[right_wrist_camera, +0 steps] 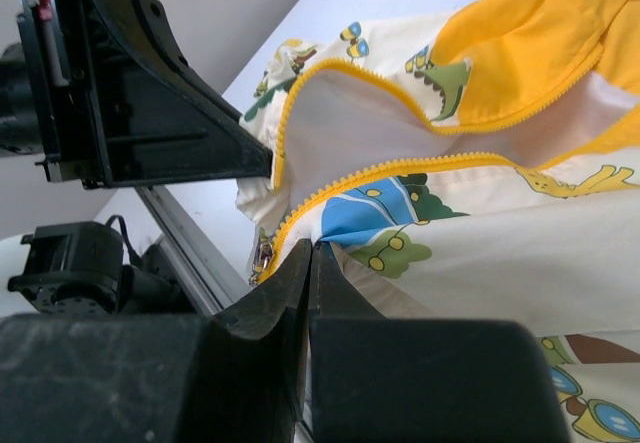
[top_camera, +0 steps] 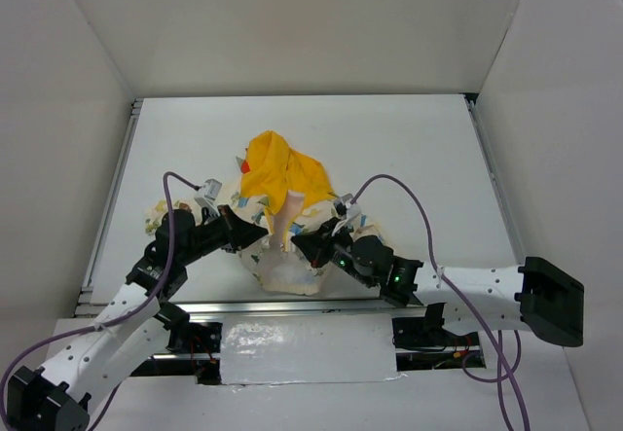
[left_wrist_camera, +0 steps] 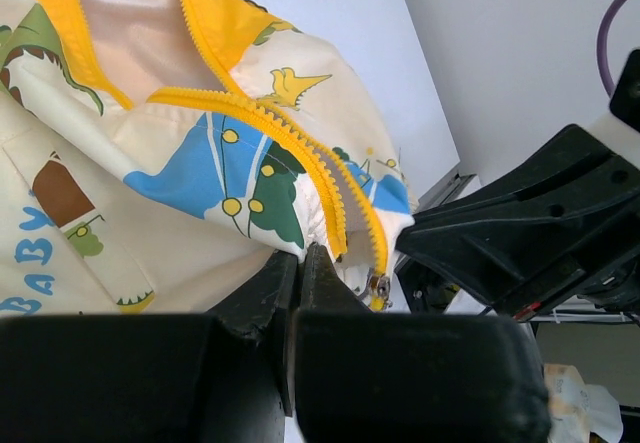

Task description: Zip up the jacket

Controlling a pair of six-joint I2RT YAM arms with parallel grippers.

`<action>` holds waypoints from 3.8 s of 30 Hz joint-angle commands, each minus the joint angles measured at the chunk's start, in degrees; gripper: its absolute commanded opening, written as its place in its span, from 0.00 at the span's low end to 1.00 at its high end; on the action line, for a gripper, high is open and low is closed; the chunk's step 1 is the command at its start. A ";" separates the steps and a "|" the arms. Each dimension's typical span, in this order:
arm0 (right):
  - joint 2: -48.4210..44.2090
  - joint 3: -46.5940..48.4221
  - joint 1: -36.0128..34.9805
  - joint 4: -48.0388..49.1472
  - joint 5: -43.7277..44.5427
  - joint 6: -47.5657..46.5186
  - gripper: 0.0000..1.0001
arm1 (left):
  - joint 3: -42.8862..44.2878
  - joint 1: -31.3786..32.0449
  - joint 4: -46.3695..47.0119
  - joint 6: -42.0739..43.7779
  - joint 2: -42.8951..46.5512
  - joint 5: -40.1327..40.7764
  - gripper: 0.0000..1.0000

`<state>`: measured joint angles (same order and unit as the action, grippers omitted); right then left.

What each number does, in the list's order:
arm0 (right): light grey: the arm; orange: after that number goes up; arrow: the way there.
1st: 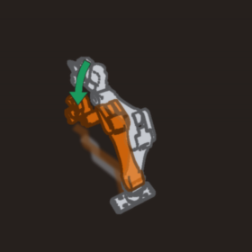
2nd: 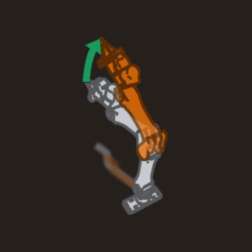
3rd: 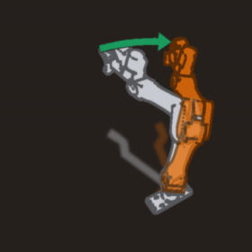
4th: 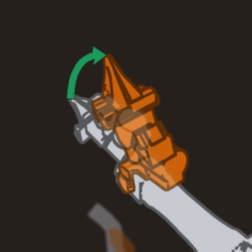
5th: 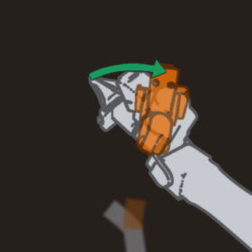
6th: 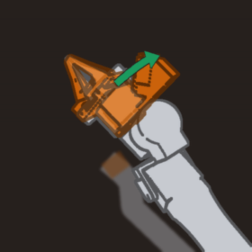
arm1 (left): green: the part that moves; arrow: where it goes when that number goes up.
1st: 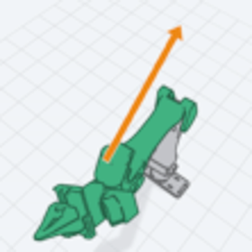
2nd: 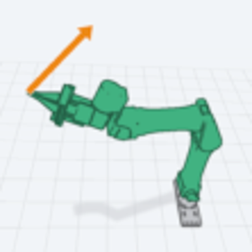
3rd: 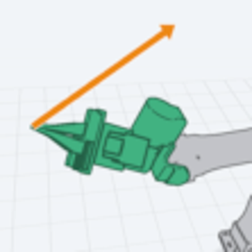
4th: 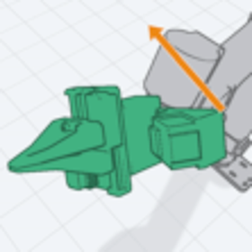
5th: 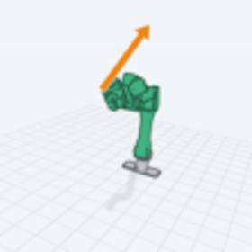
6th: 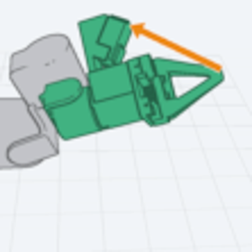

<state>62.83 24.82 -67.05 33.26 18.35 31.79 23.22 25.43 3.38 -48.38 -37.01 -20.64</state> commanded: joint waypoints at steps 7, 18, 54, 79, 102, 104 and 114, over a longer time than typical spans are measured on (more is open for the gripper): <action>-0.25 1.89 -0.54 4.38 5.64 -2.78 0.00 | 1.83 0.23 2.60 0.22 -1.04 -1.32 0.00; 4.14 5.94 -0.63 2.17 6.44 -4.02 0.00 | 1.82 0.23 2.51 0.04 -0.95 -0.63 0.00; 6.52 7.17 -0.63 2.69 4.06 -4.63 0.00 | 1.83 0.23 1.37 0.22 -0.95 0.78 0.00; 7.40 9.28 -0.63 1.81 5.56 -7.18 0.00 | 1.83 0.23 1.63 -0.05 -2.62 -0.54 0.00; 8.80 8.58 -0.54 1.37 6.08 -6.65 0.00 | 6.84 0.23 -4.96 2.24 -2.01 4.03 0.00; 8.80 8.40 -0.54 1.90 6.08 -6.83 0.00 | 6.66 0.23 -4.78 2.32 -1.92 4.03 0.00; 8.62 9.19 -0.63 1.73 6.79 -8.06 0.00 | 5.25 0.23 -3.90 1.45 -2.45 2.80 0.00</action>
<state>71.46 32.18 -67.16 33.23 23.46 24.95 27.57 25.45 -3.01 -47.55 -39.29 -16.91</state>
